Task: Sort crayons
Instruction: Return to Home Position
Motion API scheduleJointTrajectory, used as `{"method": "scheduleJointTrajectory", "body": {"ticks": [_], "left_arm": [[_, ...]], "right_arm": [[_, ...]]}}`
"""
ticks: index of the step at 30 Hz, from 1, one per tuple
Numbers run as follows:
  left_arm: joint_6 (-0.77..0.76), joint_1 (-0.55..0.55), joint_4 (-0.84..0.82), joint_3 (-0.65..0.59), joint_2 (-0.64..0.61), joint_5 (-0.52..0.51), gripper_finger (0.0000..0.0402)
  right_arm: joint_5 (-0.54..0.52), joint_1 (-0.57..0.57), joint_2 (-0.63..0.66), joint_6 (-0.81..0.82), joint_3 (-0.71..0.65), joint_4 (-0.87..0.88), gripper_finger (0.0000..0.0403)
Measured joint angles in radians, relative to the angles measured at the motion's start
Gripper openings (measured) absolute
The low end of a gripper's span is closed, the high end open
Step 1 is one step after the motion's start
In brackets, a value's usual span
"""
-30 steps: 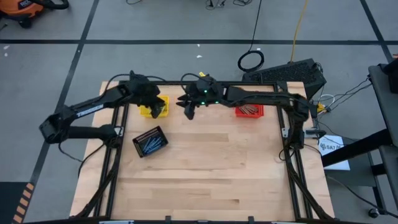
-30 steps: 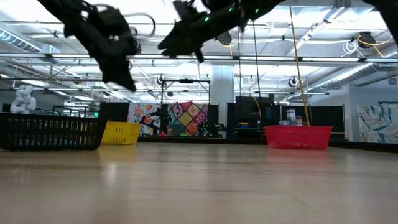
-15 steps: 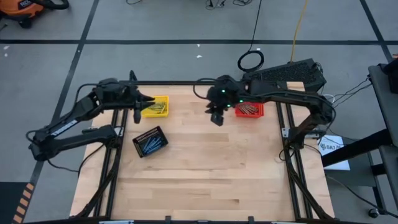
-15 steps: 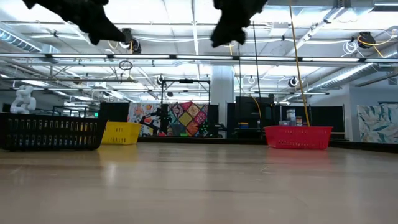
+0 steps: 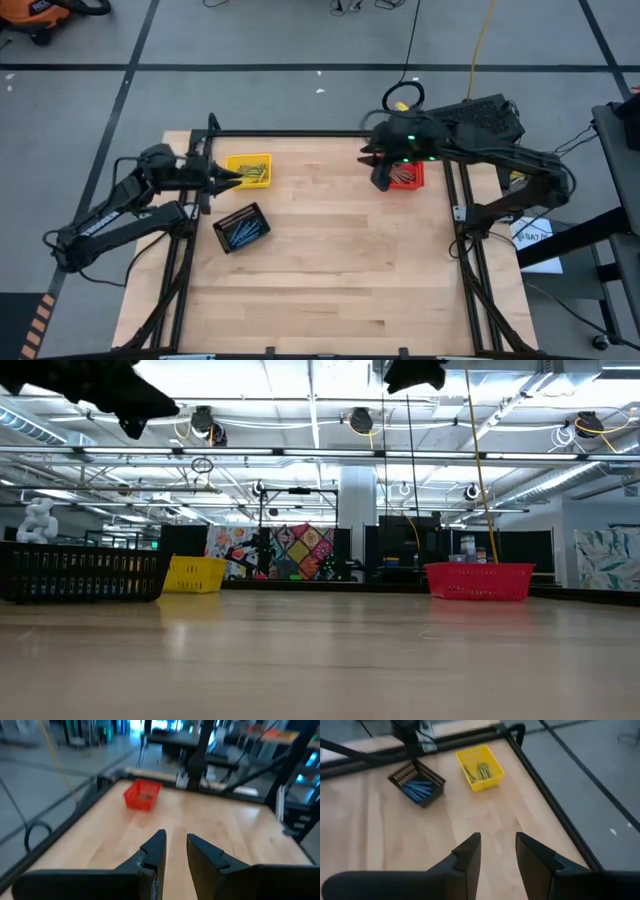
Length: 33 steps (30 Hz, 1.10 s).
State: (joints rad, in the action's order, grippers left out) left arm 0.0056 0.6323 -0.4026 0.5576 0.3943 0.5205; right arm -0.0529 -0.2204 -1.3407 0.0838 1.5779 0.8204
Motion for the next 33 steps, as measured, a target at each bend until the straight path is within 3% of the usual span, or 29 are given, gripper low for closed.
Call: {"method": "scheduleJointTrajectory", "body": {"ticks": [4,9,18,22,28,33], "left_arm": [[-0.059,0.000,0.141,-0.111,-0.104,0.040,0.0080],[-0.079,0.000,0.338,-0.238,-0.222,0.108,0.0080],[-0.104,0.000,0.370,-0.387,-0.336,0.026,0.0080],[-0.110,0.000,0.393,-0.468,-0.356,-0.008,0.0080],[-0.131,0.000,0.520,-0.550,-0.367,-0.042,0.0080],[-0.131,0.000,0.521,-0.551,-0.367,-0.165,0.0080]], "right_arm": [[0.006,0.001,0.129,0.015,-0.145,-0.109,0.0110],[0.006,0.021,0.314,0.035,-0.425,-0.366,0.0110],[0.006,0.059,0.563,0.061,-0.883,-0.903,0.0110],[0.006,0.061,0.600,0.061,-0.966,-1.009,0.0110],[0.003,0.061,0.599,0.035,-0.998,-1.025,0.0110],[0.003,0.061,0.593,0.036,-0.998,-1.025,0.0110]]}}
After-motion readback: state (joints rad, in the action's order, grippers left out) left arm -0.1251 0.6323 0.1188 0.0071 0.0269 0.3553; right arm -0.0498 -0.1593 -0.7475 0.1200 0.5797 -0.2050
